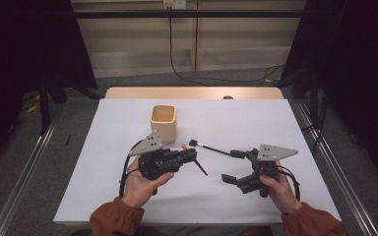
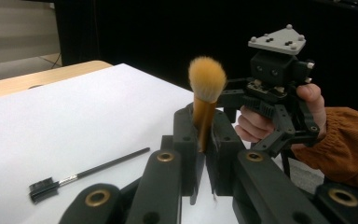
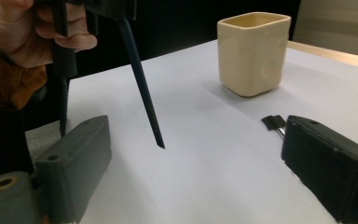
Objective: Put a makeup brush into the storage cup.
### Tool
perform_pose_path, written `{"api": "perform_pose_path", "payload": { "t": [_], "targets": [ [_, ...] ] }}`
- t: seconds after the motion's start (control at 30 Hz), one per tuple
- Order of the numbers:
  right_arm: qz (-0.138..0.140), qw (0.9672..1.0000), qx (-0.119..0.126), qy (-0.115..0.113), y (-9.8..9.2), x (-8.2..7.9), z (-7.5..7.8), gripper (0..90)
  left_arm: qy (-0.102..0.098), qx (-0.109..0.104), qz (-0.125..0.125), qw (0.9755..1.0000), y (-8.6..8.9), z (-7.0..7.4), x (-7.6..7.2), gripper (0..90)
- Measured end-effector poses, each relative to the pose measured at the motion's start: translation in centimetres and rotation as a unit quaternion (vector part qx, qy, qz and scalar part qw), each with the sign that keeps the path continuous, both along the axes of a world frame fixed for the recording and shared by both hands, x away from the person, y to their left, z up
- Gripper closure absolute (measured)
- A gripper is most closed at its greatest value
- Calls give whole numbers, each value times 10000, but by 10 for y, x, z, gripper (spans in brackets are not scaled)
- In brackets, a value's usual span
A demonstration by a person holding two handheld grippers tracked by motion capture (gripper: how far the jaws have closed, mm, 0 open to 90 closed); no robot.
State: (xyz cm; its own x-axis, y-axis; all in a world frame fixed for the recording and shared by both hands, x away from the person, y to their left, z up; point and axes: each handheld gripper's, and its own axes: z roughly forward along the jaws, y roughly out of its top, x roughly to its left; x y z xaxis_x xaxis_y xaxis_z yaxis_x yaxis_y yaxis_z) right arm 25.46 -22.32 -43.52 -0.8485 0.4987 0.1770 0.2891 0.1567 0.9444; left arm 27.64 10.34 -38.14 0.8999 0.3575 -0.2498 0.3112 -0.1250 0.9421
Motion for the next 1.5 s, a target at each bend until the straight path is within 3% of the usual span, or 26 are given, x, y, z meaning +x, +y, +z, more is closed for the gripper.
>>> {"api": "perform_pose_path", "payload": {
  "t": [0.37,0.9,1.13,1.5],
  "targets": [
    [-261,9994,-204,-111,-5,-7,-3,95,35,56,196,9998,20,3,1,838],
    [-608,9980,-125,-109,-21,-15,0,80,99,157,614,9979,50,2,4,839],
    [-695,9974,-158,-110,-25,-19,-3,80,36,208,653,9976,56,6,4,839],
    [-710,9973,-96,-162,-22,-19,-4,79,22,192,765,9969,63,19,23,839]
  ]
}}
